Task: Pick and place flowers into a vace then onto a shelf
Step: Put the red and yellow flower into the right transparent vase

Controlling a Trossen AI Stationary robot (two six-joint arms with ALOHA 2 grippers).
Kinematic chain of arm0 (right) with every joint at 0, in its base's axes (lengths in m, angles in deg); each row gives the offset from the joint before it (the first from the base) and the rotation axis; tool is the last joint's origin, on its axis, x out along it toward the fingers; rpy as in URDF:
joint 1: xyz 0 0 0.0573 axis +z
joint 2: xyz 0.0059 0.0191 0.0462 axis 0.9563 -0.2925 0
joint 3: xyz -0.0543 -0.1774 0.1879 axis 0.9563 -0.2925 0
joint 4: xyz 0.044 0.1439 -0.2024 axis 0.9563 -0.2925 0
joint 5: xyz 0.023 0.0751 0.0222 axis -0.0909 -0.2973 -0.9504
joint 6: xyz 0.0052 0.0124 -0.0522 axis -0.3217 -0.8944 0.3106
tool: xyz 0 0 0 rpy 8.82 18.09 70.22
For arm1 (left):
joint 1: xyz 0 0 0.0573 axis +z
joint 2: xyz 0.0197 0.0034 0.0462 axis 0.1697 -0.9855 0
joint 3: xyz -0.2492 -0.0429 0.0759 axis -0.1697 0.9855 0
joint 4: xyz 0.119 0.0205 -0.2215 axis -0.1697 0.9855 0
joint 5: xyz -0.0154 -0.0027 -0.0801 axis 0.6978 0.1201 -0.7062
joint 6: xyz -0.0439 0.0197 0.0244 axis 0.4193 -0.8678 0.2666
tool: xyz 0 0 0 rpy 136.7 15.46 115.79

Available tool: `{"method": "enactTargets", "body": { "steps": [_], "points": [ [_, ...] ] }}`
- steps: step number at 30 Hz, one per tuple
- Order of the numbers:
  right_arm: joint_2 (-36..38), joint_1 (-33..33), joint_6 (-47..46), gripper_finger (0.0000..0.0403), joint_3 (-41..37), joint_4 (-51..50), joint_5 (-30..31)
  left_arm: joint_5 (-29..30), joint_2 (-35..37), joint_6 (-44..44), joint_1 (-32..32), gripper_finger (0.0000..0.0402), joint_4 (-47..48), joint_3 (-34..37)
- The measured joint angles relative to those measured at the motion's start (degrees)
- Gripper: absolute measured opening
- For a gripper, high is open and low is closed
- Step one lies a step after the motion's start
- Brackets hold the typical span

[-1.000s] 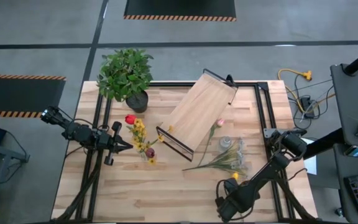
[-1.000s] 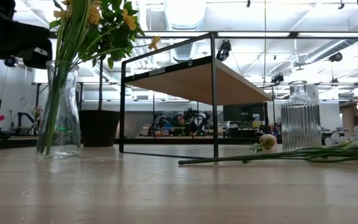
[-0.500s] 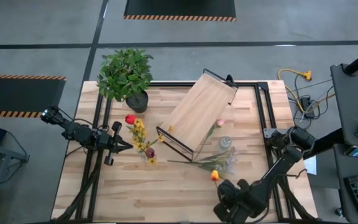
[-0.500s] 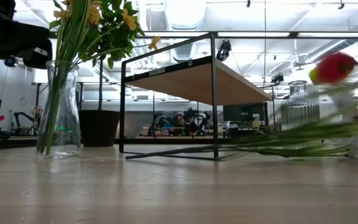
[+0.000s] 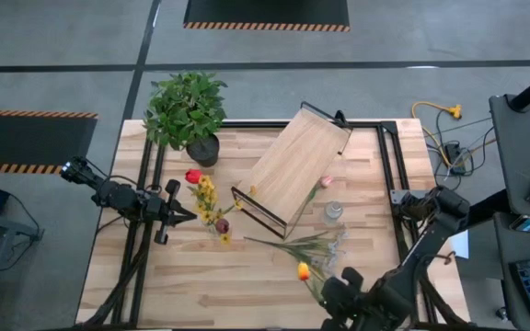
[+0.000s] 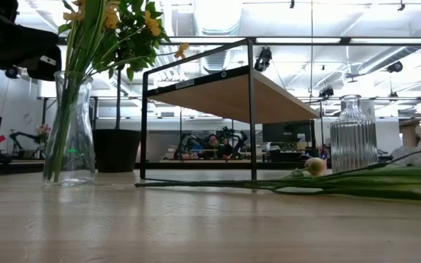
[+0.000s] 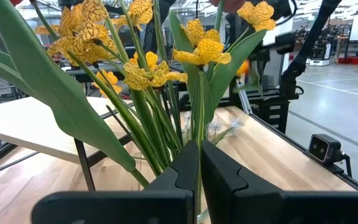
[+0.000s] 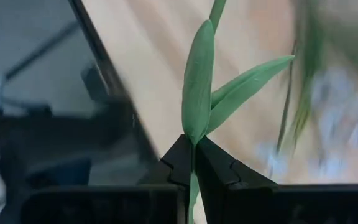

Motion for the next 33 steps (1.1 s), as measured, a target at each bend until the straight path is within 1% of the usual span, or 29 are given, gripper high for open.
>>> {"method": "enactTargets", "body": {
  "steps": [3,5,7,9,12,15,18,20,23,25,27,30,33],
  "points": [
    [0.1,1.1,6.8,0.0009,1.6,0.2,12.7,0.0,0.0,0.0,0.0,0.0,0.0,0.0],
    [0.2,1.6,9.6,0.0009,2.1,0.2,19.0,0.0,0.0,0.0,0.0,0.0,0.0,0.0],
    [0.9,1.7,12.5,0.0009,2.1,0.3,21.7,0.0,0.0,0.0,0.0,0.0,0.0,0.0],
    [1.8,1.5,14.7,0.0009,1.6,0.4,22.3,0.0,0.0,0.0,0.0,0.0,0.0,0.0],
    [3.4,0.0,16.9,0.0009,0.1,1.1,21.3,0.0,0.0,0.0,0.0,0.0,-0.2,0.0],
    [5.1,-2.3,20.4,0.0009,-0.5,2.5,15.7,0.1,0.0,0.0,0.0,0.0,-0.6,0.1],
    [6.8,-4.5,27.1,0.0009,-0.6,4.3,10.0,0.2,0.0,0.0,0.0,0.0,-0.9,0.1],
    [8.0,-5.3,33.4,0.0009,-1.1,5.7,9.9,0.2,0.0,0.0,0.0,0.0,-0.9,0.1],
    [11.1,-6.0,41.1,0.0009,-3.1,8.8,11.9,0.2,0.0,0.0,0.0,0.0,-1.0,0.1],
    [13.7,-6.6,45.4,0.0009,-6.1,13.2,12.0,0.2,0.0,0.0,0.0,0.0,-1.0,0.1],
    [16.8,-7.4,49.3,0.0009,-10.6,18.8,11.4,0.2,0.0,0.0,0.0,0.0,-1.1,0.1],
    [21.4,-9.3,54.4,0.0009,-19.2,31.0,6.2,0.2,0.0,0.0,0.0,0.0,-1.1,0.1],
    [26.1,-11.0,59.7,0.0009,-27.8,41.3,3.9,0.2,0.0,0.0,0.0,0.0,-1.2,0.1]
  ]
}}
